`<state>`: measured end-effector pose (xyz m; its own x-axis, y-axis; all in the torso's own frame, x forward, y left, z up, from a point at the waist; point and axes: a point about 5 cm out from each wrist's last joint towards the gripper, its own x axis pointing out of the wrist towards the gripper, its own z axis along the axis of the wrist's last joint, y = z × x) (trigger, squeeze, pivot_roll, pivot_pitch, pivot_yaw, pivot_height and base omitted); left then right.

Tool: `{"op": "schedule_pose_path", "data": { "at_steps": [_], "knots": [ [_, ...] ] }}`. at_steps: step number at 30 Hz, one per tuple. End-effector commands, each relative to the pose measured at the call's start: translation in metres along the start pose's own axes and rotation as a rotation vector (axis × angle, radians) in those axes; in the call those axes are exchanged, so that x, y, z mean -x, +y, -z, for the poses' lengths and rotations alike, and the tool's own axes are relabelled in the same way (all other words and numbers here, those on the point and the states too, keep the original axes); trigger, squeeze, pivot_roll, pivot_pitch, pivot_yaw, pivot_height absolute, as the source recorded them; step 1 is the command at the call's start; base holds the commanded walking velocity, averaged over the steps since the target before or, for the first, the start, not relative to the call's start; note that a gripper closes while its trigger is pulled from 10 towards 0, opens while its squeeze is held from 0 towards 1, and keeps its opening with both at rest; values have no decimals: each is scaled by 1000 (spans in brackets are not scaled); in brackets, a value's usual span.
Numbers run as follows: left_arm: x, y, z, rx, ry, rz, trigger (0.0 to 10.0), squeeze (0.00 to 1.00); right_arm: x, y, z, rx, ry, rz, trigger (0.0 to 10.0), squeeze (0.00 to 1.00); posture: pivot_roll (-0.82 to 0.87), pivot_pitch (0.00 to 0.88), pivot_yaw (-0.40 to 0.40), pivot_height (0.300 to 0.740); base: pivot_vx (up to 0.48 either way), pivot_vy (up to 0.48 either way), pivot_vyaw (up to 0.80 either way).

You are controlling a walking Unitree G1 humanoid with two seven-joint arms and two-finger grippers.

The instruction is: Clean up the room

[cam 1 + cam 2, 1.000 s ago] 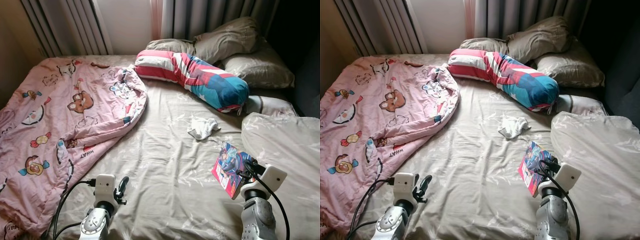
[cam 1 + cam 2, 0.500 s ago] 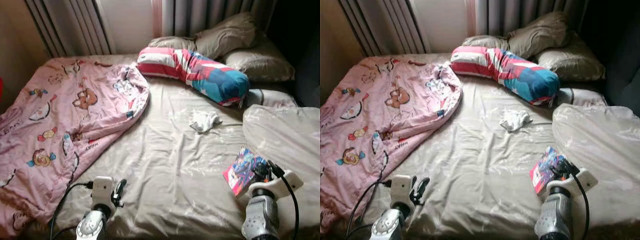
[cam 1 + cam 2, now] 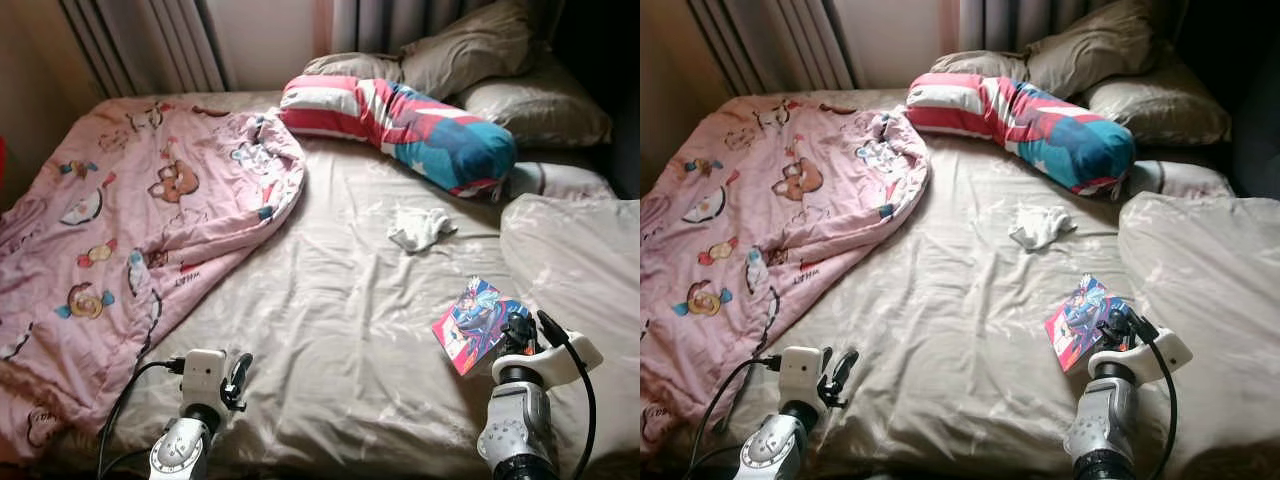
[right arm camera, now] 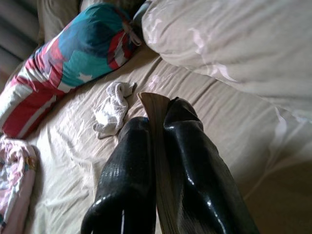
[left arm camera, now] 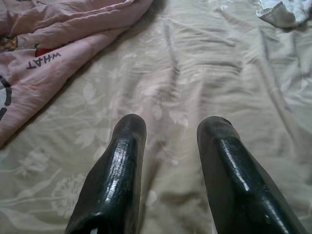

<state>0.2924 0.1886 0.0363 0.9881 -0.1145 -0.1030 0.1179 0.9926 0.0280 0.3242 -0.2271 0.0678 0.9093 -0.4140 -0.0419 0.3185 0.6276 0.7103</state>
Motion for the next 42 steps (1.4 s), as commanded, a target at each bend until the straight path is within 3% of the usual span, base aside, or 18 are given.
{"op": "schedule_pose_path", "data": {
  "at_steps": [1, 3, 15, 23, 35, 42],
  "knots": [
    [6, 4, 8, -17, 41, 0, 10000, 0, -2, 1, -4, -20, -20, -5, 10000, 0, -8, 201, 75, 645, 0, 0, 0],
    [8, 5, 9, -20, 42, 0, 10000, 0, -7, -1, -8, -136, -32, 23, 10000, 0, 4, 210, 79, 645, 0, 0, 0],
    [16, 12, 10, -38, 47, 0, 10000, 0, -21, 3, -20, -422, -60, 4, 10000, 0, 37, 237, 102, 645, 0, 0, 0],
    [20, 15, 10, -51, 52, 8, 10000, 0, -25, 8, -24, -497, -59, -51, 10000, 0, 54, 257, 121, 645, 0, 0, 0],
    [29, 18, 11, -82, 68, 34, 10000, 0, -35, 43, -39, -619, -106, -316, 10000, 0, 70, 293, 145, 645, 0, 0, 0],
    [36, 20, 13, -86, 83, 35, 10000, 0, -42, 57, -53, -676, -157, -393, 10000, 0, 72, 309, 150, 645, 0, 0, 0]
  ]
}}
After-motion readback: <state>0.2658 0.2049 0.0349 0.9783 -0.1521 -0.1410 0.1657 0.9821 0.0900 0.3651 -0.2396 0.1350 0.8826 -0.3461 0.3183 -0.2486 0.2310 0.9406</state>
